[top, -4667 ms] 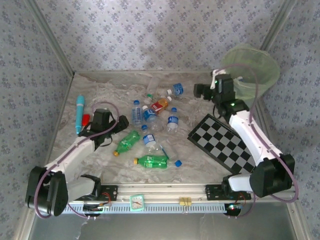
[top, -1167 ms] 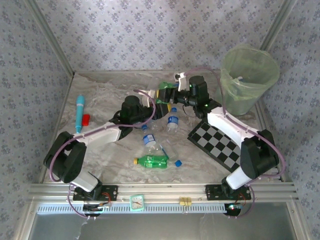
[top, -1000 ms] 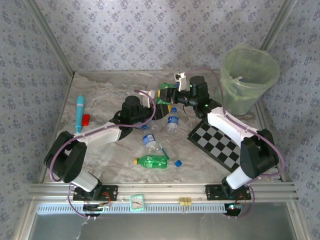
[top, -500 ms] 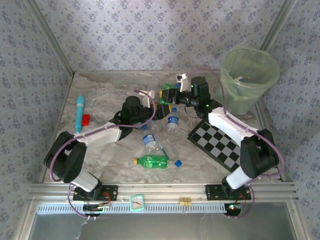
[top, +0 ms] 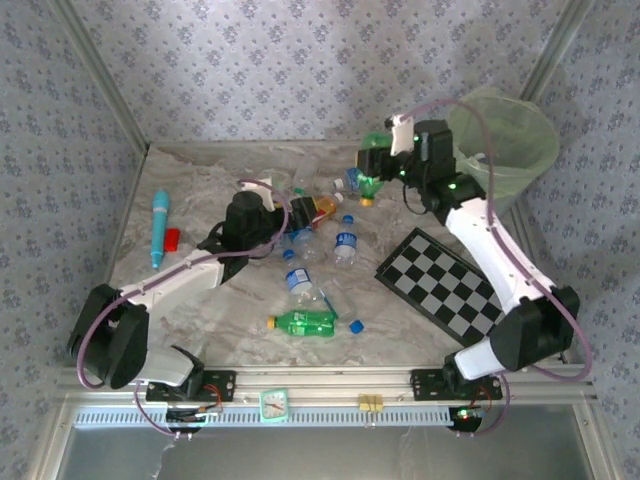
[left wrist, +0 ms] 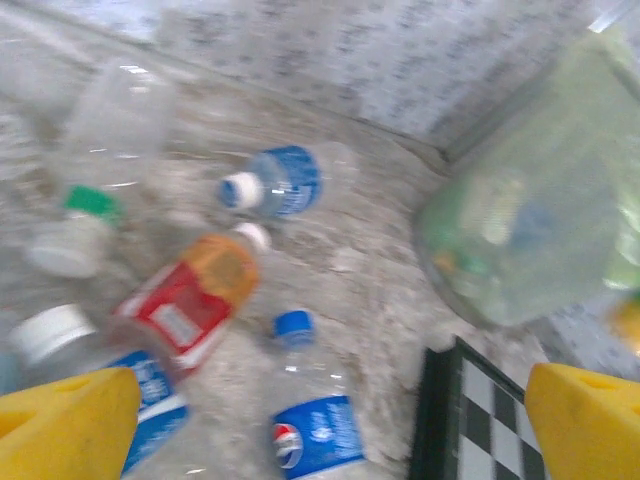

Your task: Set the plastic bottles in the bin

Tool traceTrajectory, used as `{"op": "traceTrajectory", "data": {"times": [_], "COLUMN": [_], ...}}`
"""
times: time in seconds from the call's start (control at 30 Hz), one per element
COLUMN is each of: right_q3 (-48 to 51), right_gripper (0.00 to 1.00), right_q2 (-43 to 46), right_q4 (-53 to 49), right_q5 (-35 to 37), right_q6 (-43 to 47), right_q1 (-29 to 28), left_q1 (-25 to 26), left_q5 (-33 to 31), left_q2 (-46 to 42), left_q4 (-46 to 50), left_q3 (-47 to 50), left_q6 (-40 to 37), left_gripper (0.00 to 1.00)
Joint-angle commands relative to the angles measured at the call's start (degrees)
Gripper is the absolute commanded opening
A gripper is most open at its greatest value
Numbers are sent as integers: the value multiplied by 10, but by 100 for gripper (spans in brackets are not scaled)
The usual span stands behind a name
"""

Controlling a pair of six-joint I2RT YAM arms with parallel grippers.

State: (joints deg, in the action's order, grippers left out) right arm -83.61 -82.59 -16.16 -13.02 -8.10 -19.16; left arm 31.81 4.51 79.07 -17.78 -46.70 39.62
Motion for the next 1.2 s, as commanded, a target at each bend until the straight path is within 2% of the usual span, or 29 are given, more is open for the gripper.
{"op": "traceTrajectory", "data": {"times": [0.0,0.1,0.23,0.4,0.63,0.87,1.17], "right_q3": [-63,-114,-151,-169,-160,-143,-169], "right_gripper": [46,46,46,46,45,46,45], "right_q2": [20,16,15,3,-26,-68,-161], "right_q4": [-73,-93,-70,-31,-12,-33,-108], "right_q5": [75,112,151,151,202,168,102], "right_q6": [60,84,104,104,122,86,68], "right_q1": [28,56,103,174,243,309,311], "left_q1": [-26,-28,-28,-28,-28,-28,-28], "left_q5": [-16,-29,-36,-14,-13,-16,-30], "left_q2": [-9,-15,-19,-11,6,24,37], "left_q4": [26,40,42,29,46,36,70], "left_q3": [21,23,28,30,15,12,5], "left_q6": [31,25,21,14,17,36,42], "left_gripper": [100,100,100,100,100,100,100]}}
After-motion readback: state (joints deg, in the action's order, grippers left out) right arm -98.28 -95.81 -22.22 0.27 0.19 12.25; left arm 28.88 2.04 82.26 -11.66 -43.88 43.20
